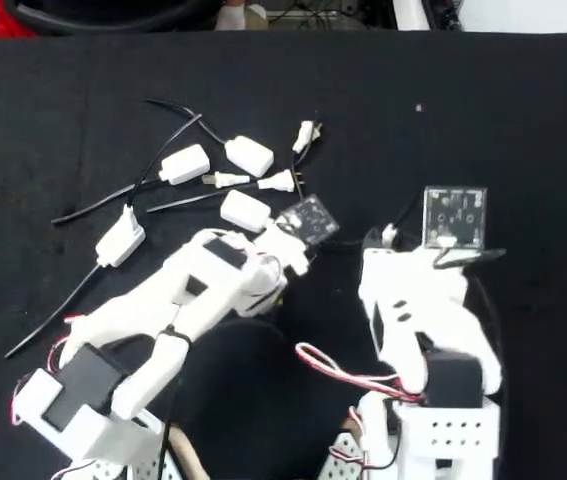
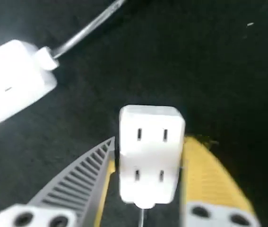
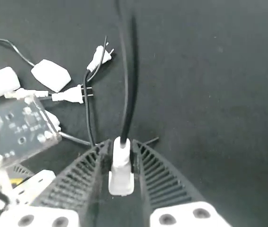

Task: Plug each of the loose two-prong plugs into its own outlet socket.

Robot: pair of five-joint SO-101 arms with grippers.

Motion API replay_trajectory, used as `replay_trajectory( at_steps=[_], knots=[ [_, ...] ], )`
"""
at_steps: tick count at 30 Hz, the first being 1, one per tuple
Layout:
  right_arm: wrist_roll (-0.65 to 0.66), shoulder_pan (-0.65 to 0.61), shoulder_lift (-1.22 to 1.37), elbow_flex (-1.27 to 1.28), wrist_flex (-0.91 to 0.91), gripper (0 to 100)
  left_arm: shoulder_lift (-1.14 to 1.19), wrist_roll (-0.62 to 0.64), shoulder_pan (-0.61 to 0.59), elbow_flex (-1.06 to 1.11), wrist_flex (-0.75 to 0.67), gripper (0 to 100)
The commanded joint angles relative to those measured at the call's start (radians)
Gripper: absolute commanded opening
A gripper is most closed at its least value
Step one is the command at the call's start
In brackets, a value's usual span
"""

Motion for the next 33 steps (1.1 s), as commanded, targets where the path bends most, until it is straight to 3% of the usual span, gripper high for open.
replay_trajectory(
  at_steps=[1, 6, 10, 14, 23, 28, 33],
  knots=[
    [0.015, -0.005, -0.087, 0.082, -0.074, 1.2, -0.058, 0.049, 0.004, -0.064, 0.061, 31],
    [0.008, -0.005, -0.200, 0.108, -0.049, 1.2, -0.247, 0.112, -0.031, -0.030, 0.127, 32],
    [0.005, -0.014, -0.246, 0.111, -0.017, 1.2, -0.423, 0.112, -0.143, 0.051, 0.146, 32],
    [0.011, -0.167, -0.237, 0.170, -0.051, 1.2, -0.597, 0.112, -0.269, 0.160, 0.195, 31],
    [0.115, -0.433, -0.237, 0.453, -0.373, 1.2, -1.131, 0.114, -0.644, 0.524, 0.236, 31],
    [0.135, -0.485, -0.228, 0.575, -0.528, 1.2, -1.444, 0.087, -0.782, 0.753, 0.238, 31],
    [0.144, -0.486, -0.197, 0.573, -0.549, 1.2, -1.649, 0.008, -0.851, 0.895, 0.301, 31]
  ],
)
